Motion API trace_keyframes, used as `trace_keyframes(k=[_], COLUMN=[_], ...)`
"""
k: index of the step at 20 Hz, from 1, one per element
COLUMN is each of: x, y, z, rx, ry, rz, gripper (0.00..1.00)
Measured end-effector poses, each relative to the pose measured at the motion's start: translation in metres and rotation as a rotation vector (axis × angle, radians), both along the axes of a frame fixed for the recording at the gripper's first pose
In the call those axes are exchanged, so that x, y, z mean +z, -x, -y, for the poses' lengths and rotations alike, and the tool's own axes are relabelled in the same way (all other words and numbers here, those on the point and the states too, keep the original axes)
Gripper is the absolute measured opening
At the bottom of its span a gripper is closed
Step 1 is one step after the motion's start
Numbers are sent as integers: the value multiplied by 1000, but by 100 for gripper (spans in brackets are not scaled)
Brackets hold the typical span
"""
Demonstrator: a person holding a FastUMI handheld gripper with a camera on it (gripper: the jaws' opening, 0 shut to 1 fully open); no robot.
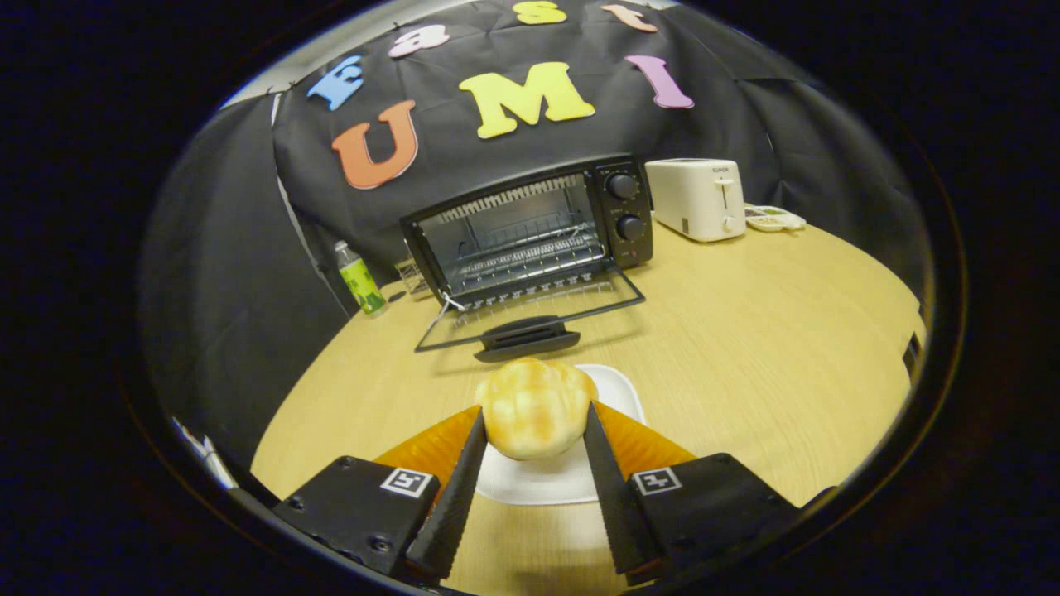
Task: Open the toaster oven, put the food inside, and close the toaster oven door.
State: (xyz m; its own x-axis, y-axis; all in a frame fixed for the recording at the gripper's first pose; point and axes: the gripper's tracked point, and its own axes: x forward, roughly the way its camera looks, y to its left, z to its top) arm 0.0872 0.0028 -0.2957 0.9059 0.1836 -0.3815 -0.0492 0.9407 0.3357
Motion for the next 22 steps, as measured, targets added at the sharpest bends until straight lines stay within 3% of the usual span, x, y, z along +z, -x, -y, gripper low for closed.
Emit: trace_keyframes(k=[5,9,13,17,22], x=[43,56,60,72,74], y=[-27,-69,-122,-175,-226], z=[-5,3,-6,-3,-12], rx=[-47,-117,-112,-129,-127], ry=[-252,-345,-471,-510,-463], rz=[16,42,32,52,50], gripper=[73,73,73,73,73])
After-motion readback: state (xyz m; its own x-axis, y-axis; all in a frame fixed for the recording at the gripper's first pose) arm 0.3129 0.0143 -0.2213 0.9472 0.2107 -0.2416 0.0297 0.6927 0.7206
